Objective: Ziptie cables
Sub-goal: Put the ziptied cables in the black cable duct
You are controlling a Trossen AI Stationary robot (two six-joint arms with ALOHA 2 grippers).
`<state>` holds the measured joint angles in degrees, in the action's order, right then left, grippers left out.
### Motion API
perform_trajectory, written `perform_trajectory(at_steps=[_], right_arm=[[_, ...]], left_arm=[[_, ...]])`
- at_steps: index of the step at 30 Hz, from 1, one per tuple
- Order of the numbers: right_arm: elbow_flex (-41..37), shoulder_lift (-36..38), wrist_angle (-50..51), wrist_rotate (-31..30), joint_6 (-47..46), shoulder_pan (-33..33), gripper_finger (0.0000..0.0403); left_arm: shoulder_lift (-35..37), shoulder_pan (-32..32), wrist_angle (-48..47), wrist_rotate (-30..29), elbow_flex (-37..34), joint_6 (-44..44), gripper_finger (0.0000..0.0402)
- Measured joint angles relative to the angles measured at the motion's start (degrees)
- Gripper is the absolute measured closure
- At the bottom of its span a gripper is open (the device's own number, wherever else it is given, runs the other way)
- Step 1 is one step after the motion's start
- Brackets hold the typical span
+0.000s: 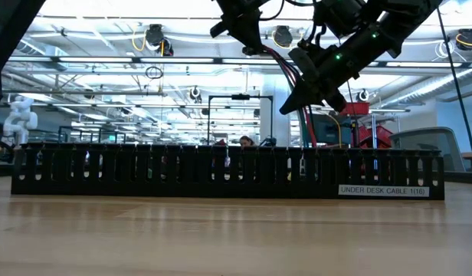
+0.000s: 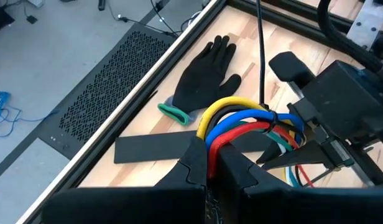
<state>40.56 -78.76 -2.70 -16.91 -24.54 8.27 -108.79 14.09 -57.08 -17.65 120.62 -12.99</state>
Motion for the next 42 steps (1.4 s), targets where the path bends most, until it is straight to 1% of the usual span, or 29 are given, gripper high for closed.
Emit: perform_trajectory(at_steps=[4,7,9,16,22,27,32,35,42], right_arm=[[-0.07,0.71,0.49,0.26,0.36,-0.02,0.039],[-0.43,1.64,2.42,1.04,0.61,-0.11,0.0376],[-0.53,2.19,2.48,1.14,1.46,-0.09,0.0365],[-0.45,2.25,3.24,1.14,1.39,-0.2,0.0321],[-0.45,2.27,2.83,0.26,1.43,-0.17,0.0314],[-0.41,2.27,-1.66,0.13,4.11,0.31,0.0308],[-0.32,2.29,-7.74,-0.22,6.84,0.35,0.0292],[-0.31,2.29,-8.13,-1.34,8.39,0.35,0.0278],[-0.31,2.54,-8.15,-4.26,10.63,0.35,0.0245]], left_arm=[[0.0,0.01,-1.66,-0.17,0.88,-0.02,0.0389],[0.14,0.4,-1.57,-3.13,1.31,-0.06,0.0389],[0.3,0.62,-1.4,-3.91,1.37,0.04,0.0391],[0.33,1.02,-1.81,-3.26,1.77,-0.01,0.0391],[0.33,1.38,-1.58,-2.78,3.96,0.31,0.0392],[0.33,1.53,-1.95,-2.44,6.93,1.35,0.0392],[0.33,1.53,-2.1,-1.71,9.59,1.33,0.0392],[0.33,1.51,-2.35,-0.54,10.76,1.34,0.0392],[0.6,1.28,-3.62,-0.38,12.87,1.38,0.0392]])
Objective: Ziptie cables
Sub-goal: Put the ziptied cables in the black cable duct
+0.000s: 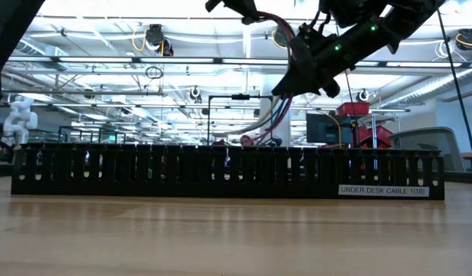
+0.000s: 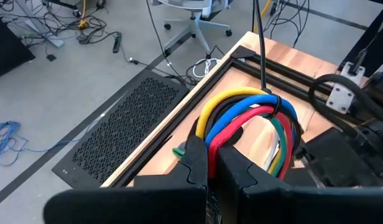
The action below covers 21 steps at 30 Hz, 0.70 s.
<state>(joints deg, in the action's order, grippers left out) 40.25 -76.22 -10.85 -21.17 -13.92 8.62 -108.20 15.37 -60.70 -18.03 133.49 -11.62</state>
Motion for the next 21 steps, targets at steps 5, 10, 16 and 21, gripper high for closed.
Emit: perform_trajectory(at_steps=[5,10,16,21], right_arm=[[0.02,1.78,-1.25,-4.29,1.44,0.31,0.0228],[0.07,2.83,-1.53,-6.08,1.3,1.24,0.0214],[0.06,2.83,-6.6,-6.13,1.16,1.55,0.0211],[0.07,2.86,-9.29,-6.12,1.78,1.55,0.0219]], left_arm=[[1.49,0.27,-3.08,1.68,0.04,-0.02,0.0392],[1.94,0.38,-3.79,3.55,0.04,-0.06,0.0392],[2.0,0.38,-0.15,6.97,0.04,-0.09,0.0392],[2.2,0.49,0.19,7.57,0.35,-0.04,0.0392]])
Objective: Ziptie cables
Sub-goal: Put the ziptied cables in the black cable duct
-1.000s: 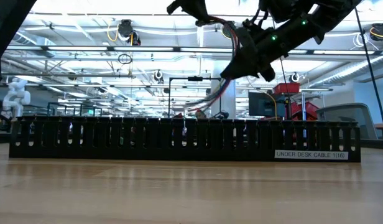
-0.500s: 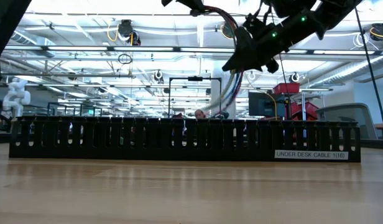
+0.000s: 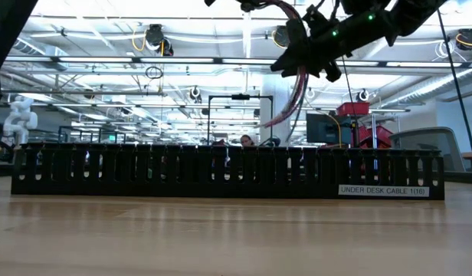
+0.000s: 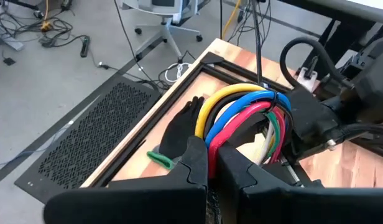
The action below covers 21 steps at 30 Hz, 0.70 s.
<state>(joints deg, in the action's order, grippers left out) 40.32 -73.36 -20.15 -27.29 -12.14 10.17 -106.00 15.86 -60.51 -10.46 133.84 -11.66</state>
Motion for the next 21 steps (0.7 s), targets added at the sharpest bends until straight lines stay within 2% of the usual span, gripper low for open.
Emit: perform_trajectory(at_steps=[11,17,21], right_arm=[[0.0,0.73,-0.23,0.26,1.28,-0.02,0.0267],[0.0,0.74,-1.93,0.72,1.05,-0.04,0.0275],[0.0,0.72,-3.05,5.62,0.63,-0.02,0.0275]], left_arm=[[0.13,0.96,-4.07,1.56,0.11,0.26,0.0392],[0.13,0.96,-5.47,2.58,0.11,0.42,0.0392],[0.12,0.95,-4.86,4.69,0.09,0.06,0.0392]])
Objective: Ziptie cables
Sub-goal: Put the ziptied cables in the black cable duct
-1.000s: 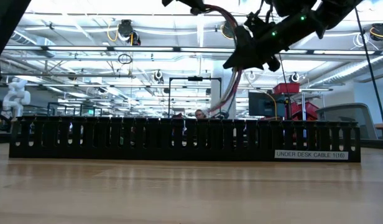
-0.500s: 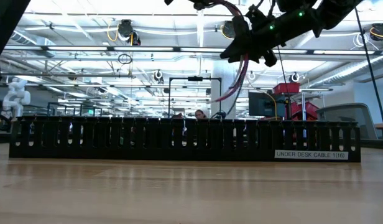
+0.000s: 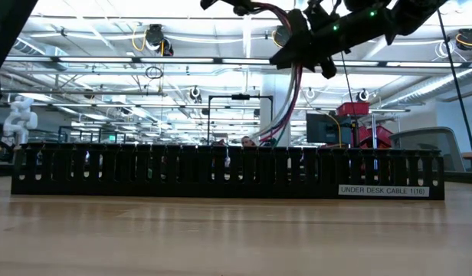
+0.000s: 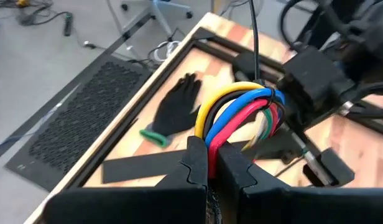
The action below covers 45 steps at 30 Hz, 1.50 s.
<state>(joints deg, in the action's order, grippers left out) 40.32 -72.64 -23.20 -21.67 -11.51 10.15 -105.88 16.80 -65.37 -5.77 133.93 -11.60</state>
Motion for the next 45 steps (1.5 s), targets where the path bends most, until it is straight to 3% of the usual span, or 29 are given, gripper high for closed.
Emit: perform_trajectory(at_steps=[6,9,17,22,28,38,45], right_arm=[[0.0,0.66,-0.63,10.53,-0.87,-0.02,0.0275],[0.0,2.03,1.72,14.87,0.15,-0.02,0.0275],[0.0,7.43,11.03,22.04,4.37,2.05,0.0275],[0.0,8.43,10.5,30.2,3.4,4.29,0.0275],[0.0,7.93,9.39,31.9,3.37,4.52,0.0275],[-0.02,7.34,8.05,49.81,-0.49,6.81,0.0275],[-0.02,7.34,7.98,57.58,-2.44,7.52,0.0275]], left_arm=[[-0.01,0.46,0.19,6.95,0.0,1.6,0.0392],[-0.01,0.91,-1.3,7.63,0.0,1.97,0.0392],[-0.01,2.27,-4.34,10.94,-0.04,5.98,0.0392],[-0.01,3.33,-3.63,13.45,-0.04,4.72,0.0392],[-0.01,3.53,0.06,17.09,-0.07,3.55,0.0392],[-0.03,7.48,1.01,25.54,-0.07,4.95,0.0392],[-0.03,10.38,0.88,29.98,-0.07,4.46,0.0392]])
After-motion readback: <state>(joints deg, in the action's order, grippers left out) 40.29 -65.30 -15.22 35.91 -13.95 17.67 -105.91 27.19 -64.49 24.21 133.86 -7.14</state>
